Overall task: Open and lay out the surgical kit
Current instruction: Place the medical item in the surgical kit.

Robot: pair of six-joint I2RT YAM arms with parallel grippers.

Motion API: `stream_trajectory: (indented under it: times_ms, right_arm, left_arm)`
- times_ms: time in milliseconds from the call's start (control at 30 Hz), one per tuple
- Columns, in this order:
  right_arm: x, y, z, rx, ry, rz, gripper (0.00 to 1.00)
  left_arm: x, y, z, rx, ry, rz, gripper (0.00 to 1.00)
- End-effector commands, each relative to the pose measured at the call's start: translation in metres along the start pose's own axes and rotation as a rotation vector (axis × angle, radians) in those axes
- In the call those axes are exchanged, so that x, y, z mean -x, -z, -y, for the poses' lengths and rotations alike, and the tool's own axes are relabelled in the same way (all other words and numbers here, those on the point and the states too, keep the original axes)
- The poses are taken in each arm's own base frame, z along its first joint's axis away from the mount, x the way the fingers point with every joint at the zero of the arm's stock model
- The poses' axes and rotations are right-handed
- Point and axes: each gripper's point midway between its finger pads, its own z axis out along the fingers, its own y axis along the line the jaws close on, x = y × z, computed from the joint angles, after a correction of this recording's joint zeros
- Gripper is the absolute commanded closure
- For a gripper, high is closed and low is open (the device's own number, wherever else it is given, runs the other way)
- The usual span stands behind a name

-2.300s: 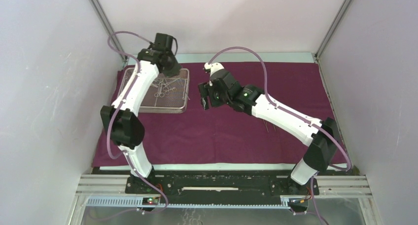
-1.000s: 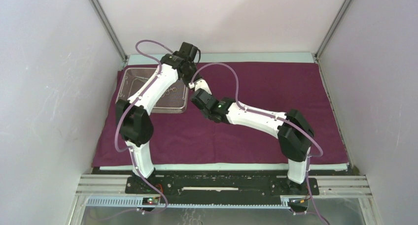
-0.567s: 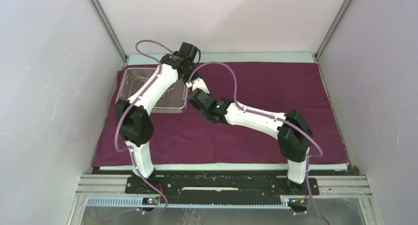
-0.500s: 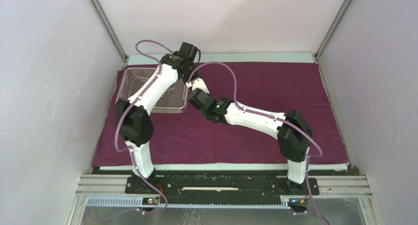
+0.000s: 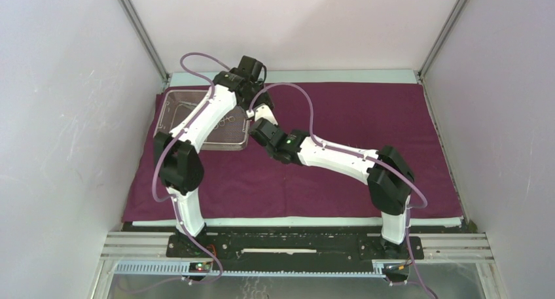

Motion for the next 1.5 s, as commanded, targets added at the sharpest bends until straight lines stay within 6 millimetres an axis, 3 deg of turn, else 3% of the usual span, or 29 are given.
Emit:
stream_trajectory:
  times_ms: [0, 167, 467, 667, 867, 1033, 1467]
  right_arm:
    - [0.028, 0.016, 0.002, 0.006, -0.034, 0.074, 1.00]
    - [0.026, 0.020, 0.010, 0.015, -0.057, 0.066, 1.00]
    - [0.003, 0.025, 0.038, 0.030, -0.133, 0.007, 1.00]
    - [-0.029, 0.028, 0.068, 0.010, -0.197, -0.065, 1.00]
    - [-0.059, 0.032, 0.099, -0.044, -0.241, -0.114, 1.00]
    - [-0.084, 0.033, 0.118, -0.056, -0.287, -0.157, 1.00]
    - [-0.148, 0.026, 0.147, -0.079, -0.352, -0.284, 1.00]
  left_arm:
    - [0.027, 0.028, 0.020, -0.071, -0.021, 0.093, 0.26]
    - [0.051, 0.042, 0.016, -0.075, -0.021, 0.151, 0.01]
    - [0.096, 0.078, -0.008, -0.078, -0.037, 0.264, 0.00]
    - [0.083, 0.092, -0.024, -0.097, -0.132, 0.317, 0.00]
    - [0.058, 0.086, -0.051, -0.071, -0.169, 0.321, 0.00]
    - [0.044, 0.081, -0.059, -0.087, -0.185, 0.321, 0.00]
    - [0.039, 0.073, -0.075, -0.055, -0.216, 0.356, 0.00]
